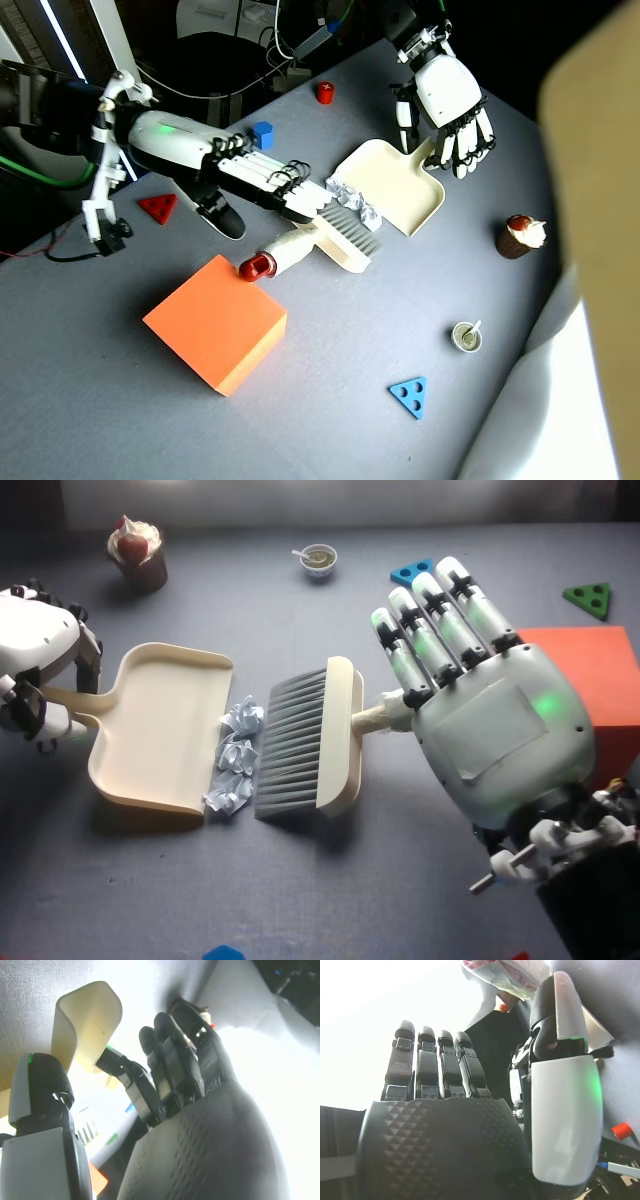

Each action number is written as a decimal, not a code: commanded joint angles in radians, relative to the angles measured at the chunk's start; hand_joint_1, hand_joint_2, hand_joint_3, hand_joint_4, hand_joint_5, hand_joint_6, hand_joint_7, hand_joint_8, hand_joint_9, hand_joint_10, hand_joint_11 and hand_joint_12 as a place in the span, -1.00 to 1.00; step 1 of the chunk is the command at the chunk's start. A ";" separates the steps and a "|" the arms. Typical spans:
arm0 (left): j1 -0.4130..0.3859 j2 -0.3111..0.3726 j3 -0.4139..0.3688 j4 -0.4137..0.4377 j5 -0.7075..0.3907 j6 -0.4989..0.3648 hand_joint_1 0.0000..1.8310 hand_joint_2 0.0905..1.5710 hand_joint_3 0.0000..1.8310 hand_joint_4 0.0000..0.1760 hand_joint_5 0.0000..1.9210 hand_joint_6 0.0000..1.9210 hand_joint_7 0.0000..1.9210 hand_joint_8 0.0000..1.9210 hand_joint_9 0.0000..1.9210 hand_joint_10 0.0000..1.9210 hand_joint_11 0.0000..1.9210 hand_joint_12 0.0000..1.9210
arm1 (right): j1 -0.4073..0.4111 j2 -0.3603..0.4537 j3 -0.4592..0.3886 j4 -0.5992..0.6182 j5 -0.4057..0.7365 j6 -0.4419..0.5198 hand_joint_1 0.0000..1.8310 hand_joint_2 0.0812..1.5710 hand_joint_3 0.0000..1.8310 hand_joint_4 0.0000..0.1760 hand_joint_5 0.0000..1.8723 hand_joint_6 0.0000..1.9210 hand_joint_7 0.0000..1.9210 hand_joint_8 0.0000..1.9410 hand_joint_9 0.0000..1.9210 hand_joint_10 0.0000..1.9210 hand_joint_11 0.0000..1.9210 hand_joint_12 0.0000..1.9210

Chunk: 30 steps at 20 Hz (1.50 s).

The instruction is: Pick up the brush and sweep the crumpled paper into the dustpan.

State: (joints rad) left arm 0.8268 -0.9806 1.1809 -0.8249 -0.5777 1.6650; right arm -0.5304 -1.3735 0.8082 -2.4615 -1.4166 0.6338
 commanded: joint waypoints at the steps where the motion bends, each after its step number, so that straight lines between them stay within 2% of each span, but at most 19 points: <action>1: -0.005 0.011 0.001 0.022 -0.107 -0.001 0.21 0.36 -1.00 -1.00 0.07 -0.06 -0.45 -1.00 -0.50 -1.00 -0.90 -0.10 | 0.012 -0.006 0.016 -0.085 -0.077 -0.006 0.13 0.23 -1.00 -1.00 -0.87 -0.99 -0.94 -1.00 -0.93 -1.00 -0.89 -0.99; 3: -0.007 0.012 0.000 0.022 -0.102 -0.001 0.19 0.37 -1.00 -0.95 0.05 -0.04 -0.44 -1.00 -0.49 -1.00 -0.91 -0.10 | 0.019 -0.035 0.055 -0.082 -0.073 -0.006 0.10 0.26 -0.99 -1.00 -0.89 -1.00 -0.97 -1.00 -0.96 -1.00 -0.91 -0.99; 5: -0.009 0.012 -0.003 0.022 -0.102 -0.001 0.20 0.36 -1.00 -1.00 0.07 -0.07 -0.43 -1.00 -0.50 -1.00 -0.92 -0.12 | 0.021 -0.056 0.081 -0.073 -0.066 -0.006 0.08 0.26 -0.99 -1.00 -0.90 -1.00 -0.97 -1.00 -0.96 -1.00 -0.89 -0.99; 6: -0.010 0.012 -0.003 0.022 -0.103 -0.001 0.20 0.35 -1.00 -0.89 0.09 -0.09 -0.43 -1.00 -0.49 -1.00 -0.89 -0.13 | 0.021 -0.066 0.095 -0.072 -0.065 -0.006 0.10 0.25 -1.00 -1.00 -0.90 -1.00 -0.97 -1.00 -0.96 -1.00 -0.90 -0.99; 7: -0.011 0.012 -0.003 0.022 -0.103 0.000 0.20 0.35 -1.00 -1.00 0.09 -0.09 -0.43 -1.00 -0.51 -1.00 -0.89 -0.14 | 0.021 -0.077 0.111 -0.072 -0.062 -0.004 0.09 0.25 -1.00 -1.00 -0.90 -1.00 -0.97 -1.00 -0.96 -1.00 -0.90 -0.99; 10: -0.011 0.012 -0.001 0.022 -0.101 0.001 0.21 0.35 -1.00 -1.00 0.09 -0.10 -0.44 -1.00 -0.51 -1.00 -0.86 -0.12 | 0.018 -0.097 0.144 -0.062 -0.060 0.005 0.04 0.26 -1.00 -1.00 -0.90 -1.00 -0.96 -0.99 -0.93 -0.99 -0.85 -0.97; 11: -0.011 0.013 0.000 0.022 -0.100 0.001 0.20 0.36 -1.00 -1.00 0.07 -0.06 -0.44 -1.00 -0.52 -1.00 -0.88 -0.12 | 0.017 -0.105 0.159 -0.062 -0.058 0.010 0.09 0.25 -1.00 -1.00 -0.89 -1.00 -0.95 -0.99 -0.94 -0.99 -0.87 -0.98; 12: -0.011 0.013 0.000 0.022 -0.099 0.002 0.19 0.36 -1.00 -0.72 0.07 -0.05 -0.44 -1.00 -0.51 -1.00 -0.86 -0.10 | 0.016 -0.109 0.167 -0.062 -0.057 0.014 0.09 0.28 -0.99 -1.00 -0.89 -1.00 -0.95 -0.99 -0.95 -1.00 -0.88 -0.98; 16: -0.011 0.011 0.003 0.022 -0.099 0.004 0.18 0.36 -1.00 -0.59 0.06 -0.05 -0.42 -0.99 -0.49 -0.99 -0.86 -0.10 | 0.020 -0.142 0.242 -0.039 -0.049 0.037 0.07 0.29 -0.99 -1.00 -0.89 -1.00 -0.95 -1.00 -0.95 -1.00 -0.87 -0.98; 17: -0.011 0.011 0.004 0.022 -0.099 0.004 0.18 0.36 -1.00 -0.61 0.06 -0.04 -0.43 -1.00 -0.49 -0.99 -0.87 -0.10 | 0.025 -0.151 0.262 -0.030 -0.044 0.045 0.03 0.30 -0.99 -1.00 -0.93 -1.00 -0.97 -1.00 -0.97 -1.00 -0.88 -0.98; 19: -0.011 0.010 0.005 0.021 -0.100 0.004 0.18 0.36 -1.00 -0.60 0.06 -0.04 -0.44 -1.00 -0.49 -0.99 -0.84 -0.09 | 0.031 -0.162 0.288 -0.031 -0.035 0.060 0.04 0.32 -0.99 -1.00 -0.91 -0.99 -0.99 -1.00 -0.98 -0.99 -0.87 -0.98; 22: -0.011 0.006 0.005 0.018 -0.103 0.004 0.19 0.35 -1.00 -0.65 0.09 -0.09 -0.43 -1.00 -0.52 -1.00 -0.90 -0.09 | 0.036 -0.179 0.321 -0.032 -0.019 0.080 0.10 0.29 -1.00 -1.00 -0.87 -1.00 -0.95 -1.00 -0.95 -1.00 -0.88 -0.99; 25: -0.011 0.003 0.005 0.017 -0.103 0.004 0.18 0.35 -1.00 -0.54 0.08 -0.08 -0.42 -0.99 -0.49 -0.99 -0.91 -0.09 | 0.039 -0.197 0.355 -0.032 -0.011 0.089 0.10 0.31 -1.00 -1.00 -0.87 -1.00 -0.97 -1.00 -0.96 -1.00 -0.88 -0.98; 26: -0.011 0.003 0.006 0.015 -0.104 0.004 0.18 0.36 -1.00 -0.60 0.07 -0.06 -0.41 -1.00 -0.50 -1.00 -0.91 -0.09 | 0.040 -0.203 0.365 -0.032 -0.007 0.094 0.10 0.33 -0.99 -1.00 -0.84 -0.99 -0.94 -0.99 -0.94 -0.99 -0.86 -0.98; 27: -0.011 0.003 0.006 0.014 -0.106 0.004 0.19 0.36 -1.00 -0.87 0.08 -0.07 -0.41 -1.00 -0.50 -1.00 -0.91 -0.09 | 0.040 -0.207 0.374 -0.032 -0.003 0.100 0.09 0.35 -0.99 -1.00 -0.85 -1.00 -0.91 -0.99 -0.92 -0.99 -0.87 -0.98; 28: -0.012 0.003 0.006 0.014 -0.106 0.004 0.19 0.36 -1.00 -0.77 0.08 -0.07 -0.41 -1.00 -0.49 -1.00 -0.91 -0.10 | 0.041 -0.210 0.381 -0.032 0.002 0.103 0.11 0.34 -1.00 -1.00 -0.82 -1.00 -0.86 -0.99 -0.87 -0.99 -0.85 -0.97; 30: -0.012 0.004 0.006 0.014 -0.105 0.004 0.19 0.35 -1.00 -0.79 0.08 -0.07 -0.44 -1.00 -0.49 -1.00 -0.92 -0.10 | 0.041 -0.219 0.395 -0.032 0.005 0.107 0.13 0.32 -1.00 -1.00 -0.68 -0.99 -0.70 -0.99 -0.70 -0.98 -0.73 -0.92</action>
State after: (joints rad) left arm 0.8246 -0.9760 1.1782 -0.8310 -0.5770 1.6661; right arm -0.5007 -1.5970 1.2015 -2.4157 -1.3254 0.7410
